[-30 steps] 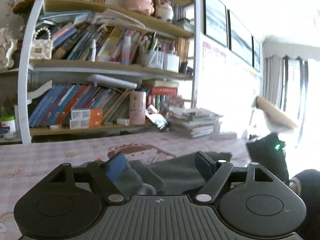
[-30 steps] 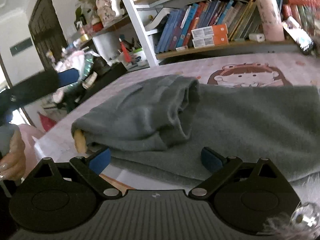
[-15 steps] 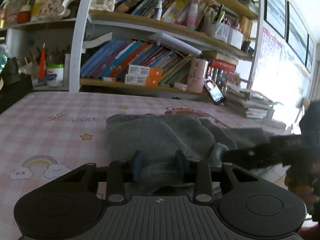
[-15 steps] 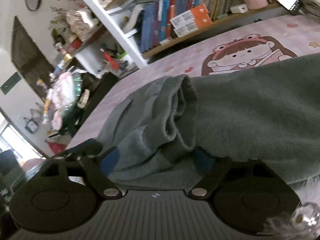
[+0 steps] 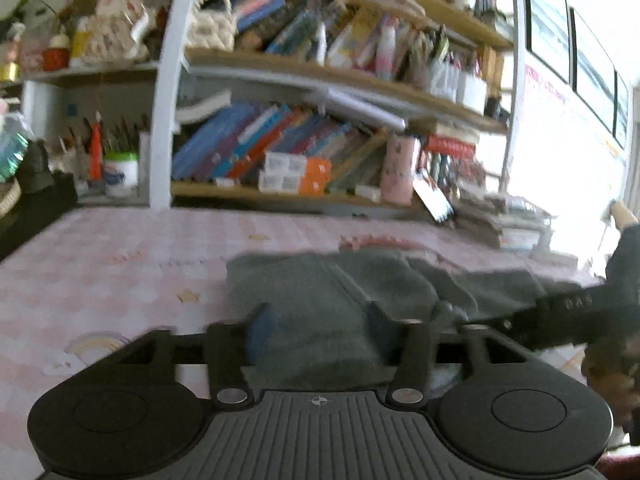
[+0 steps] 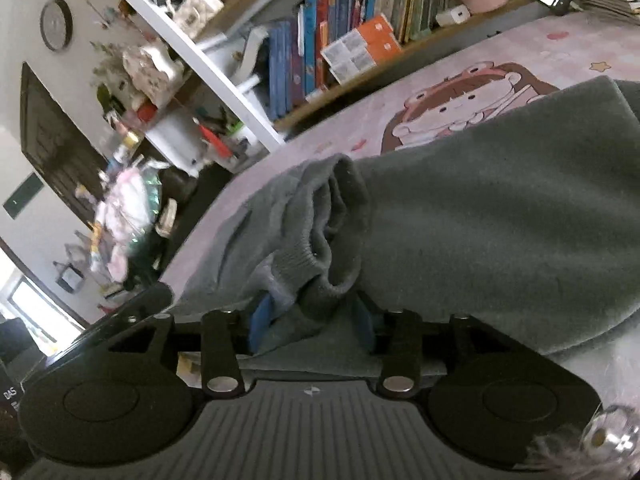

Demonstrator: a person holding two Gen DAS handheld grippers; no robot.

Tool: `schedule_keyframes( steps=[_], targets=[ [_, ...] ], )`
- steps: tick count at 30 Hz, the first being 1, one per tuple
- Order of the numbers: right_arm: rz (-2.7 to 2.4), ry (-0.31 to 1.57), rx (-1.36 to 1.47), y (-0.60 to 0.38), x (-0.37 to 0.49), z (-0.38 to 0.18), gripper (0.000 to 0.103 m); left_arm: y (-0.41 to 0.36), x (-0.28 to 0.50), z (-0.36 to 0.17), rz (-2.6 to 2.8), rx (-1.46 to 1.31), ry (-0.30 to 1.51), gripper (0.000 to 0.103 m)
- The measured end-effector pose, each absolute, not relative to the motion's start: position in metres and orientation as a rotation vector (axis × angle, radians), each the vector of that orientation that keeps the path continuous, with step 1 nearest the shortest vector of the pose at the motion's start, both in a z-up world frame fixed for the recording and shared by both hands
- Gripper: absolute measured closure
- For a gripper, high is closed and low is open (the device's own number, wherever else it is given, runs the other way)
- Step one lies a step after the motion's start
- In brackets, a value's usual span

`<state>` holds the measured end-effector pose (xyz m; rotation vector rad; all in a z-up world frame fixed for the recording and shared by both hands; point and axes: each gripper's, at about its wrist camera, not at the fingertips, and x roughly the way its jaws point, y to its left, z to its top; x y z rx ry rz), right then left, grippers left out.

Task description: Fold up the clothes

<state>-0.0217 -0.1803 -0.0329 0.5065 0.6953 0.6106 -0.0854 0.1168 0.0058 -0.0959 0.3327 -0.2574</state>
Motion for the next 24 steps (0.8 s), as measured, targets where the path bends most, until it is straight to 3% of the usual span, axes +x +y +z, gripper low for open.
schedule_keyframes(
  steps=[5, 8, 10, 14, 18, 22, 24],
  targets=[
    [0.548, 0.486, 0.365, -0.181, -0.038, -0.010, 0.055, 0.137, -0.080, 0.007, -0.241, -0.235, 0.331, 0.026],
    [0.535, 0.450, 0.301, -0.176, -0.037, -0.008, 0.059, 0.147, -0.067, -0.004, -0.225, -0.337, 0.384, 0.026],
    [0.520, 0.517, 0.295, -0.174, -0.027, -0.018, 0.069, 0.152, -0.056, -0.012, -0.215, -0.380, 0.425, 0.026],
    [0.501, 0.594, 0.354, -0.182, -0.016, -0.034, 0.071, 0.158, -0.035, -0.025, -0.243, -0.475, 0.499, 0.026],
    [0.469, 0.566, 0.351, -0.197, -0.025, -0.035, 0.067, 0.161, -0.020, -0.034, -0.253, -0.574, 0.576, 0.027],
    [0.404, 0.524, 0.244, -0.213, -0.040, -0.033, 0.054, 0.165, -0.012, -0.037, -0.267, -0.624, 0.594, 0.027],
    [0.374, 0.513, 0.183, -0.220, -0.044, -0.034, 0.054, 0.169, -0.009, -0.039, -0.267, -0.659, 0.592, 0.028]
  ],
)
